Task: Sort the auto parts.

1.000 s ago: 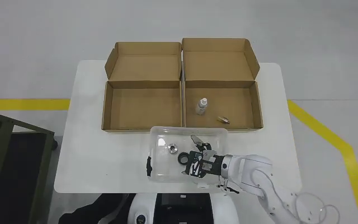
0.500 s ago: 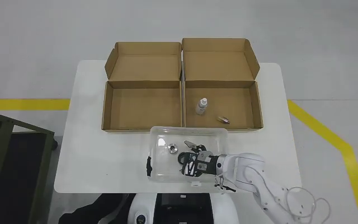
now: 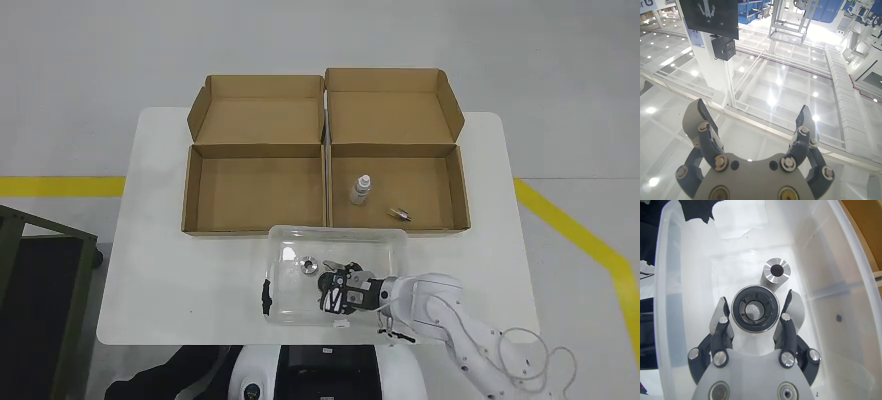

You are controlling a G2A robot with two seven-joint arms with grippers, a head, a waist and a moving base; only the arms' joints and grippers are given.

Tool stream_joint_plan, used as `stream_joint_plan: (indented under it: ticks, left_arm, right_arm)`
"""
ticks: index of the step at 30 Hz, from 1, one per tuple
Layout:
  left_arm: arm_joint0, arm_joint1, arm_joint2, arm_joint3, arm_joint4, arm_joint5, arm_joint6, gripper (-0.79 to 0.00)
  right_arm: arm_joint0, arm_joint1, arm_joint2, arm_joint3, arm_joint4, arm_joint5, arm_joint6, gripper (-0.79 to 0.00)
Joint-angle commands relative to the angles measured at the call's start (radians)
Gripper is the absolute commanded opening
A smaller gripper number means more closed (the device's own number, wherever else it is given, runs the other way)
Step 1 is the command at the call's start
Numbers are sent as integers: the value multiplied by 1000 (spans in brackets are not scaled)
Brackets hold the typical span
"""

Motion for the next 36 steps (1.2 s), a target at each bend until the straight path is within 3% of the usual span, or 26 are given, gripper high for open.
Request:
stream_joint_plan:
  ticks: [1, 6, 9, 10, 20, 36]
  left_arm:
    - [0, 0, 0, 0, 0, 0, 0, 0]
    - [0, 0, 0, 0, 0, 0, 0, 0]
    - [0, 0, 0, 0, 0, 0, 0, 0]
    - [0, 0, 0, 0, 0, 0, 0, 0]
    - [0, 0, 0, 0, 0, 0, 0, 0]
    - [0, 0, 0, 0, 0, 0, 0, 0]
  right_arm:
    - [2, -1, 1, 4, 4, 4, -4, -345]
    - [5, -2, 1, 4, 4, 4, -18, -477]
    - [2, -1, 8, 1, 12, 5, -25, -631]
    - [0, 0, 12, -1, 18, 6, -30, -782]
    - [-30, 15, 100, -64, 92, -10, -53, -785]
    - [-57, 26, 231, -222, 358, -22, -175, -785]
